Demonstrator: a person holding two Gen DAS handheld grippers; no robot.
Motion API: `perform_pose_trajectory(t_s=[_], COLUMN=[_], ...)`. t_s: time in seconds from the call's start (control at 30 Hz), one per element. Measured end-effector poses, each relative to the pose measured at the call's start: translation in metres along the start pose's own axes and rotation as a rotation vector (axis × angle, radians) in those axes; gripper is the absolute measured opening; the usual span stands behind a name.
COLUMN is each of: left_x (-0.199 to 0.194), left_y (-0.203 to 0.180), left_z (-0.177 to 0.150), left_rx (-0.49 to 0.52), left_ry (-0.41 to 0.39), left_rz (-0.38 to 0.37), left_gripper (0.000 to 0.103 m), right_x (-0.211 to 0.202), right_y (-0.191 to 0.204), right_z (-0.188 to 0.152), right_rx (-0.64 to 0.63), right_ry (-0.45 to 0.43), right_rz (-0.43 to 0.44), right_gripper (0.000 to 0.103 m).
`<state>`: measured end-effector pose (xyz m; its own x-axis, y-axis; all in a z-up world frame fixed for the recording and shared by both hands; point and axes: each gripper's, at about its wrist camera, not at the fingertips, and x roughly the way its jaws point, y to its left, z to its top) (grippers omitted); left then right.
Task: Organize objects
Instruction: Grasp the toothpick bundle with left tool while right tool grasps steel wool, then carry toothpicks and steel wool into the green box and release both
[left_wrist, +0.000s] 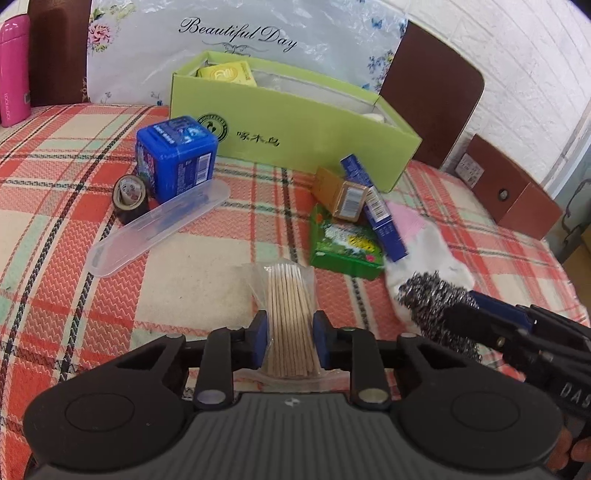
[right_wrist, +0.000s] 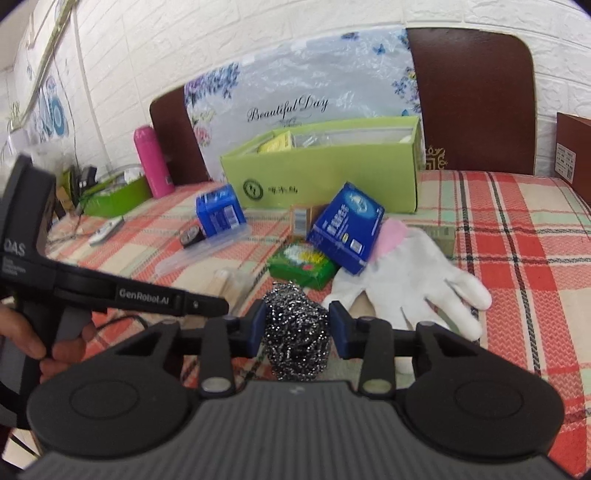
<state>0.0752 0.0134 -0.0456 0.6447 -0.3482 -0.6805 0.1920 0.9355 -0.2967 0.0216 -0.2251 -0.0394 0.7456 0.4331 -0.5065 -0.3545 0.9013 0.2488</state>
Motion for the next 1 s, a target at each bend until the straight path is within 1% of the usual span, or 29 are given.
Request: perform_pose_trajectory(t_s=[0.17, 0.43, 0.53, 0.6, 0.67, 0.8, 1.0], left_x=[-0.019, -0.039, -0.042, -0.043, -0.041, -0.032, 0.0], left_y=[-0.01, -0.023, -0.026, -0.025, -0.023, -0.019, -0.013], left_z=[0.015, 0.05, 0.065, 0.077, 0.09, 0.12, 0.165], left_rx=[0.023, 0.088, 0.112, 0.11, 0.098, 0.066, 0.033], left_ry=[-0.062, -0.172, -0.2, -0.215, -0.231, -0.258, -0.267], left_rz=[-0.044, -0.075, -0.078, -0.09, -0.097, -0.084, -0.084], left_gripper=[0.024, 0.024, 0.024, 0.024, 0.024, 0.024, 0.024], right_x=[-0.015, -0.016, -0.011, -0.005, 0.0, 0.019, 0.063], right_y=[-0.012, -0.016, -0.019, -0.02, -0.021, -0.022, -0.028], right_z=[0.021, 0.055, 0.068, 0.077, 0.086, 0.106, 0.132], right_rx=[0.079, 0.059, 0.058, 0.052, 0.04, 0.007, -0.063], right_ry=[-0.088, -0.177, -0.201, -0.216, -0.233, -0.257, -0.267], right_rz=[0.013, 0.001, -0.013, -0.019, -0.027, -0.051, -0.103], right_gripper=[0.036, 0.036, 0.036, 0.036, 0.036, 0.036, 0.036])
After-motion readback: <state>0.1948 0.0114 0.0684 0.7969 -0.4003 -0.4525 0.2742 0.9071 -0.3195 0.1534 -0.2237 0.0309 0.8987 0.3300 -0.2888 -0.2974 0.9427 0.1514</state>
